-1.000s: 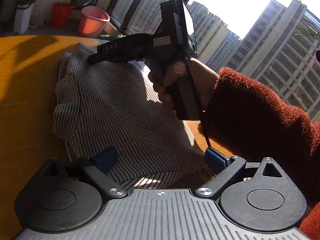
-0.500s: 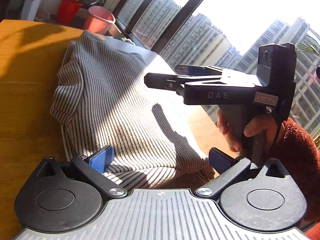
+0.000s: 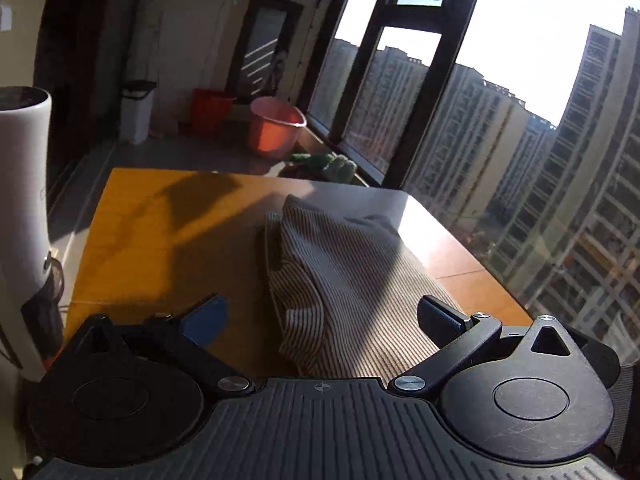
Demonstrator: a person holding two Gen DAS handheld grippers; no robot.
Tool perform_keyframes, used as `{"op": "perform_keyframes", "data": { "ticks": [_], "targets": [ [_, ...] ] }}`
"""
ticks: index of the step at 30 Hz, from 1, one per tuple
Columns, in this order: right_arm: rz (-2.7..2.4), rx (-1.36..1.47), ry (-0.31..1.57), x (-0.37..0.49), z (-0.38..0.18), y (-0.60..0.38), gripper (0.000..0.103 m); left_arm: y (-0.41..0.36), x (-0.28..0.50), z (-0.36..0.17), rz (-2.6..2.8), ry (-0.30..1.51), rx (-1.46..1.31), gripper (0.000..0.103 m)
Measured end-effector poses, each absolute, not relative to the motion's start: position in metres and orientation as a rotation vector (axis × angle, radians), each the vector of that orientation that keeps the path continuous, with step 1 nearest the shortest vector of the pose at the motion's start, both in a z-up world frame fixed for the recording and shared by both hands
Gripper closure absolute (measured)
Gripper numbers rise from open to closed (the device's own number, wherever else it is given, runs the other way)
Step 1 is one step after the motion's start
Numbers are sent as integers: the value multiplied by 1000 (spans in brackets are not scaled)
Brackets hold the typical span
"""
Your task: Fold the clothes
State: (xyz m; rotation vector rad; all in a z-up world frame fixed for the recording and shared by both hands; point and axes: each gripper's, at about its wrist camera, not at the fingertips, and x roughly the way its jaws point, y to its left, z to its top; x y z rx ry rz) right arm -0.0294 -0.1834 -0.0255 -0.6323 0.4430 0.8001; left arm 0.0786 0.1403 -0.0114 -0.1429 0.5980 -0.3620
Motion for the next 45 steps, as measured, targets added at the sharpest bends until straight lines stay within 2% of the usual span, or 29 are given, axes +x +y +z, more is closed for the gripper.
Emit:
{"op": "perform_keyframes", "data": {
  "ticks": [2,5,10,14,20,28,31,34,36,39,45],
  "targets": [
    [805,-698,439,-29,-38,-170,3,140,70,-6,-359,596,-69,0],
    [793,-611,510,-9,-36,-169,4,141,71,1,-345,586,1,0],
    [757,-347,651,25,-37,-195,3,160,73,-2,-475,622,-314,0],
    [746,-393,636,16,-41,-195,1,165,92,-24,-538,764,-618,0],
    [735,-407,609,7,-45,-199,0,159,99,-41,-650,783,-811,0],
    [731,-423,590,8,-46,-196,0,154,104,-54,-670,795,-887,0],
    [732,-514,532,-4,-43,-189,0,154,103,-51,-620,785,-797,0],
    [784,-628,448,-20,-42,-181,2,150,96,-39,-552,754,-569,0],
    [816,-667,435,-26,-43,-175,9,141,89,-32,-533,724,-367,0],
    [822,-519,577,-4,-38,-177,14,123,76,-27,-520,685,-68,0],
    [824,10,810,53,-23,-210,16,94,47,-34,-628,593,325,0]
  ]
}}
